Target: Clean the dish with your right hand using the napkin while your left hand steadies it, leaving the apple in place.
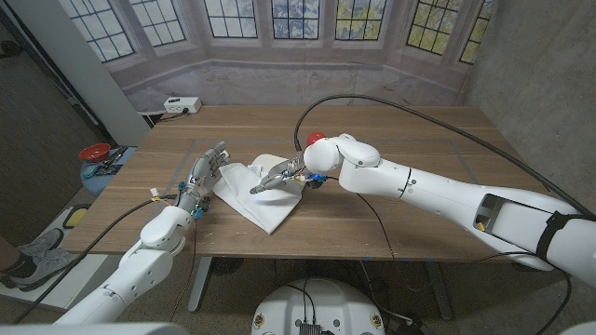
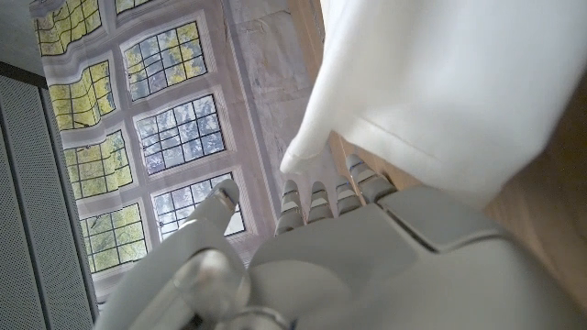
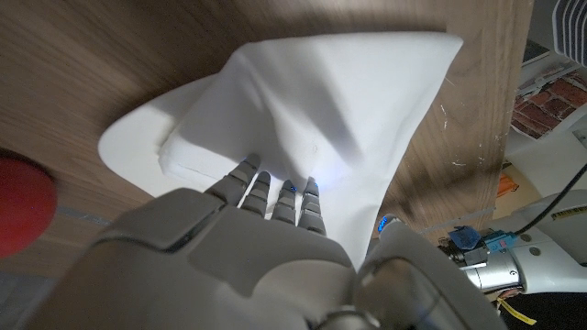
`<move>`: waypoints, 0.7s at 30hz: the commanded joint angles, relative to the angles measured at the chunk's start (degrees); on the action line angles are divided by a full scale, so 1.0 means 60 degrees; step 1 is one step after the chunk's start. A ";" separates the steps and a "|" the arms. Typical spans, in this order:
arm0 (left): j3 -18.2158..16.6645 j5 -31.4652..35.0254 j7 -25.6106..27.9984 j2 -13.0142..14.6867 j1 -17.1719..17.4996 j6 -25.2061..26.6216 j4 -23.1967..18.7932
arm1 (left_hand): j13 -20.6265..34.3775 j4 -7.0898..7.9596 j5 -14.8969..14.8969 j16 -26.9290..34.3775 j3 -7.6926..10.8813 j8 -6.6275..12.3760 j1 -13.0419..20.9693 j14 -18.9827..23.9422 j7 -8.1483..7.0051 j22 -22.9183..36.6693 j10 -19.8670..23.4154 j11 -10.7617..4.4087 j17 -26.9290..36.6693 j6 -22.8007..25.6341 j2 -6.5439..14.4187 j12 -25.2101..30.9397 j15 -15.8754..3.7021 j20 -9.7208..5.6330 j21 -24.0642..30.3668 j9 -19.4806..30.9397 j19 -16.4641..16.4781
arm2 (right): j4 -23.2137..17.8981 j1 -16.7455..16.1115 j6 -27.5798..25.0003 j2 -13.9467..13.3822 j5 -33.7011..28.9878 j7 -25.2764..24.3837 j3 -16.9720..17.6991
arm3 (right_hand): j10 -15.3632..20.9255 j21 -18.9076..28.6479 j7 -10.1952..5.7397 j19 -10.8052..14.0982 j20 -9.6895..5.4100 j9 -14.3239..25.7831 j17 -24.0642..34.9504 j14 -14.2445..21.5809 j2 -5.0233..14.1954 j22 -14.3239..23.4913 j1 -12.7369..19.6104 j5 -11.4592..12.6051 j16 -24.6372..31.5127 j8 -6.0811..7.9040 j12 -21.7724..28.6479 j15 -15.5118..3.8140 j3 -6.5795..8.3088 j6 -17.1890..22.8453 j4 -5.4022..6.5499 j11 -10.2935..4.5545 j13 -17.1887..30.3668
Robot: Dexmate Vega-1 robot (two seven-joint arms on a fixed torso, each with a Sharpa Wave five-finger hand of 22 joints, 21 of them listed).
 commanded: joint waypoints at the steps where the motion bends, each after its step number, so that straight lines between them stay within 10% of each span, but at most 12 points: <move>1: -0.0026 -0.0025 -0.0025 0.0062 -0.0086 0.0131 -0.0057 | 0.0048 0.0017 -0.0027 0.0009 0.0019 0.0007 0.0012 0.0040 -0.0019 0.0018 -0.0034 0.0039 0.0022 -0.0014 -0.0009 0.0016 0.0012 0.0041 0.0005 0.0023 0.0024 | -0.0215 0.0015 0.0002 -0.0151 0.0097 -0.0147 0.0148 | 0.0065 -0.0046 -0.0094 0.0037 -0.0011 0.0028 0.0026 0.0086 0.0171 0.0000 0.0129 0.0054 0.0011 0.0012 0.0049 -0.0049 0.0063 0.0097 -0.0037 -0.0113 0.0020; 21: 0.0057 -0.0055 -0.0185 0.0011 -0.0354 0.0189 0.0138 | 0.0049 0.0064 -0.0026 0.0008 0.0008 0.0001 -0.0055 0.0026 -0.0031 0.0019 -0.0031 0.0035 0.0028 -0.0052 -0.0030 0.0018 0.0007 0.0036 0.0005 0.0025 0.0025 | -0.0388 -0.0038 -0.0101 -0.0221 0.0154 -0.0328 0.0255 | 0.0125 -0.0051 -0.0178 0.0094 -0.0157 0.0031 0.0021 0.0155 0.0108 -0.0002 0.0193 0.0047 0.0008 0.0011 0.0049 -0.0096 0.0103 0.0164 -0.0108 -0.0163 0.0022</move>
